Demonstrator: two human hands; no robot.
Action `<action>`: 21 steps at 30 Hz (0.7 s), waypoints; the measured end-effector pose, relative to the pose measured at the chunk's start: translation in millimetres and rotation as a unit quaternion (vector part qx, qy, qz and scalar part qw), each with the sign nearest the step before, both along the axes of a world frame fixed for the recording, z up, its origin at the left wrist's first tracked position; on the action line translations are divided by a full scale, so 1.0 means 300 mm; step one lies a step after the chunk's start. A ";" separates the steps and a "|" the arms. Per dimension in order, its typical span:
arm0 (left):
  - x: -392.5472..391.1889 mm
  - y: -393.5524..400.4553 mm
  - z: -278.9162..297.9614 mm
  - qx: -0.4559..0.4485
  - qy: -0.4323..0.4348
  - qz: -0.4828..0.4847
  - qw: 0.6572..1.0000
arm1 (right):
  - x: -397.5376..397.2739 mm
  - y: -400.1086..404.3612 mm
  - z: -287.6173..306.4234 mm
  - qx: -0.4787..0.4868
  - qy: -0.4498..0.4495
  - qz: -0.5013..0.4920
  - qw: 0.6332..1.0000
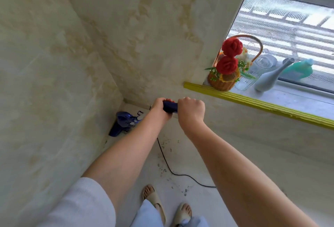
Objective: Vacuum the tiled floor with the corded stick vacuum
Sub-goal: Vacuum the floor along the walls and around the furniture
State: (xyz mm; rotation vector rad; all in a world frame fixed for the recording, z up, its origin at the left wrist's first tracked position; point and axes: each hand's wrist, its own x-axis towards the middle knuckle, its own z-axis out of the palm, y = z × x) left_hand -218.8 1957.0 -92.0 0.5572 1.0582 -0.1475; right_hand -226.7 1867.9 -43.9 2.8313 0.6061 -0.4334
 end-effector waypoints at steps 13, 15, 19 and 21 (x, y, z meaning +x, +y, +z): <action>0.137 -0.133 -0.057 -0.025 0.009 0.065 0.998 | 0.206 -0.169 -0.048 0.012 0.018 0.162 0.987; 0.141 -0.205 -0.059 -0.010 0.029 0.074 0.997 | 0.209 -0.242 -0.054 0.020 0.031 0.183 0.982; 0.150 -0.300 -0.017 -0.008 0.048 0.075 0.996 | 0.213 -0.334 -0.046 0.038 0.040 0.178 0.982; 0.162 -0.326 -0.006 -0.019 0.050 0.087 0.995 | 0.221 -0.357 -0.040 0.038 0.040 0.167 0.984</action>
